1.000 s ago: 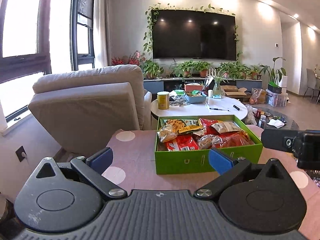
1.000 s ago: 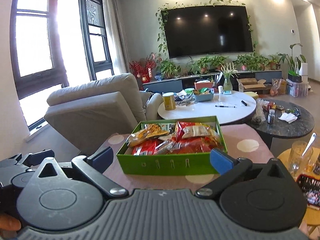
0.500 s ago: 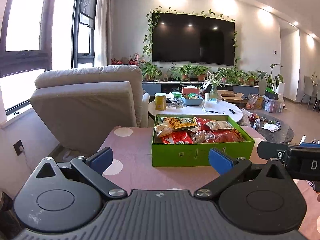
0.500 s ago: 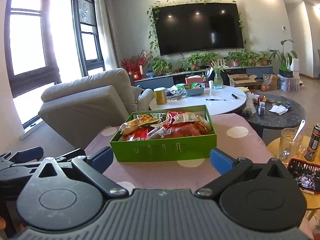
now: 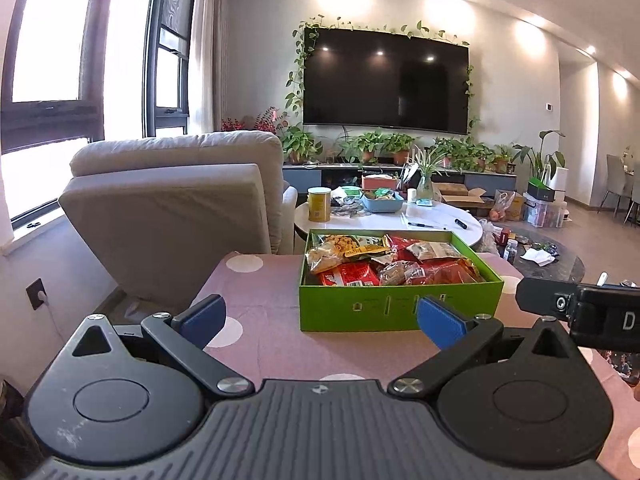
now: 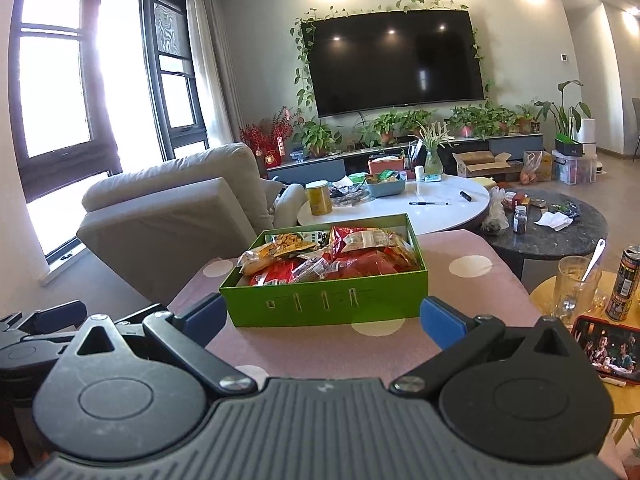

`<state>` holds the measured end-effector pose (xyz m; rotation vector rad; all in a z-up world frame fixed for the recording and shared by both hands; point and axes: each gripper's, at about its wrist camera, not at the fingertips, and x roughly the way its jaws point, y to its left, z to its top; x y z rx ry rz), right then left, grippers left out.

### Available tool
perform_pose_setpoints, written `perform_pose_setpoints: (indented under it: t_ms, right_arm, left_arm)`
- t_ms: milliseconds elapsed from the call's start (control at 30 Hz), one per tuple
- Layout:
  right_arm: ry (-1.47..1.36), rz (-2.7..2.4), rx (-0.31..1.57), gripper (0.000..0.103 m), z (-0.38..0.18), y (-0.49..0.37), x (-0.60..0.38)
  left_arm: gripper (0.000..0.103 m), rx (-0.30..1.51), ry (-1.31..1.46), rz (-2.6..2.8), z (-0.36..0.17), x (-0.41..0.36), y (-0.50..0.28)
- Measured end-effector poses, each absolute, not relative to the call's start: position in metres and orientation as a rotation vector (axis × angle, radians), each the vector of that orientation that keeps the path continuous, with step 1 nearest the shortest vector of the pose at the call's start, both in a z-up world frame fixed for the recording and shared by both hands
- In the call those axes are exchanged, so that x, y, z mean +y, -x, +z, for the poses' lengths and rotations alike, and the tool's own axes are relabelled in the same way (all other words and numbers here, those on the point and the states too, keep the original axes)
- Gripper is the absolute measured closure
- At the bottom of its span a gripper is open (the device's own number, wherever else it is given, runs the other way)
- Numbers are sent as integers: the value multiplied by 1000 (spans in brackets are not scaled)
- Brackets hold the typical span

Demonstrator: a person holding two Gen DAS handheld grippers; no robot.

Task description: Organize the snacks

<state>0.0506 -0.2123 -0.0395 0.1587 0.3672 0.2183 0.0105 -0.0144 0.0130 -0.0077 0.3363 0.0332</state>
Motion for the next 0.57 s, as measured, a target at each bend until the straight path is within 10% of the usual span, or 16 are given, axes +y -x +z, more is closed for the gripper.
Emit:
perform_pose_setpoints:
  t_ms: [567]
  right_arm:
    - [-155,223,370,24,-41,-50,-210]
  left_arm:
    - [0,337,-1,43,11,-13,-11]
